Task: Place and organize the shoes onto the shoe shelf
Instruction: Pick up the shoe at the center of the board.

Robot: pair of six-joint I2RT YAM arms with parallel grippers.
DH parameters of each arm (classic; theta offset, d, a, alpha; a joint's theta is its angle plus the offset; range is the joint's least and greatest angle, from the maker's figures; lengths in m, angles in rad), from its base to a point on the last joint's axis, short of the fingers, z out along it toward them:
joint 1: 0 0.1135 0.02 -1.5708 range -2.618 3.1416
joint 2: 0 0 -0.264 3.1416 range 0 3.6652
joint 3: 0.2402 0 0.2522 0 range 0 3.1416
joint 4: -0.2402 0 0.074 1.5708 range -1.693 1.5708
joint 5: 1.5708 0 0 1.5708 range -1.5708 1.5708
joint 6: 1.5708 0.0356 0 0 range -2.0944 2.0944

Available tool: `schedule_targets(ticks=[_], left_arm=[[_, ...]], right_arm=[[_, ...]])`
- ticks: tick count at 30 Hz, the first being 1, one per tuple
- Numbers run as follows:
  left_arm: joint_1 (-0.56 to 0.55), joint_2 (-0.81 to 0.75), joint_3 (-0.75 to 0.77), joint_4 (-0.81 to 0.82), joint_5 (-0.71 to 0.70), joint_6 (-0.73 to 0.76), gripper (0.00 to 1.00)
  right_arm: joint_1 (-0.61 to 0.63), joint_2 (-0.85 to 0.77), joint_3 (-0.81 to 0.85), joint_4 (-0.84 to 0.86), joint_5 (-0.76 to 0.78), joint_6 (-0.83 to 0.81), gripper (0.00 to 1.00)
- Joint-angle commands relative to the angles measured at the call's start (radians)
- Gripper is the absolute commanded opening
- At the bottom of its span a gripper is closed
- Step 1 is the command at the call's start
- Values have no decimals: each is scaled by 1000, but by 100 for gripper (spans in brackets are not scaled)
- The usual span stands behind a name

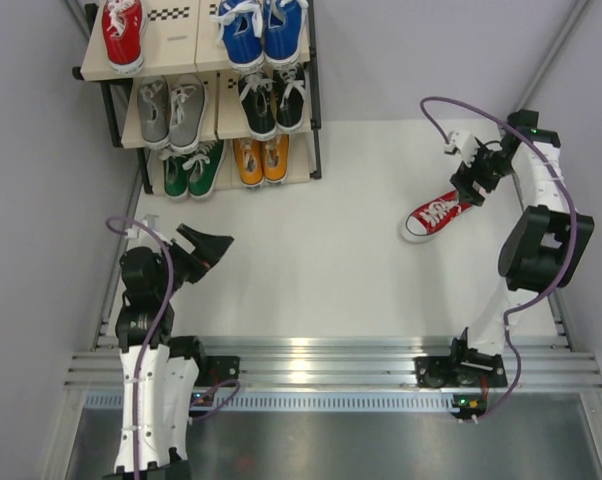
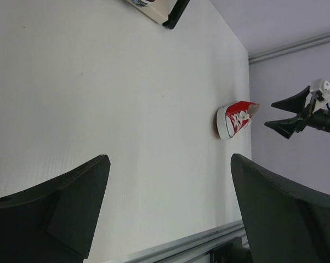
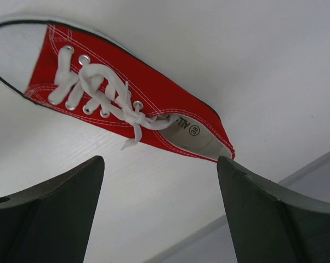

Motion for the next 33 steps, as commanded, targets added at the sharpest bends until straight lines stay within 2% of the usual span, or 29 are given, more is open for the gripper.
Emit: schedule_targets(ticks=[1, 5, 19, 22, 23, 25, 26, 28, 29, 31, 33], left_arm=[[2, -33, -24, 35, 45, -17, 97], [2, -42, -41, 33, 51, -45, 97], [1, -80, -64, 35, 91, -120, 97], [2, -91, -78, 35, 102, -138, 97], [2, -91, -82, 36, 111, -146, 97], [2, -93, -84, 36, 117, -152, 97], [2, -91, -85, 35, 123, -157, 97], [2, -91, -89, 36, 128, -161, 97], [2, -86, -90, 36, 133, -170, 97], [2, -74, -96, 38, 160, -177, 96], [2, -65, -99, 38, 192, -183, 96]], right_arm=[[13, 50, 56, 26, 111, -214, 83], [16, 99, 85, 108, 126, -209, 79], [104, 249, 99, 191, 171, -264, 62], [114, 280, 104, 185, 190, -270, 50], [119, 285, 104, 178, 191, -269, 41], [119, 294, 98, 171, 186, -264, 33], [119, 295, 95, 165, 184, -260, 24], [119, 289, 82, 146, 168, -238, 15], [119, 285, 79, 137, 160, -226, 8], [119, 266, 81, 99, 114, -154, 0], [118, 242, 75, 89, 71, -24, 0]])
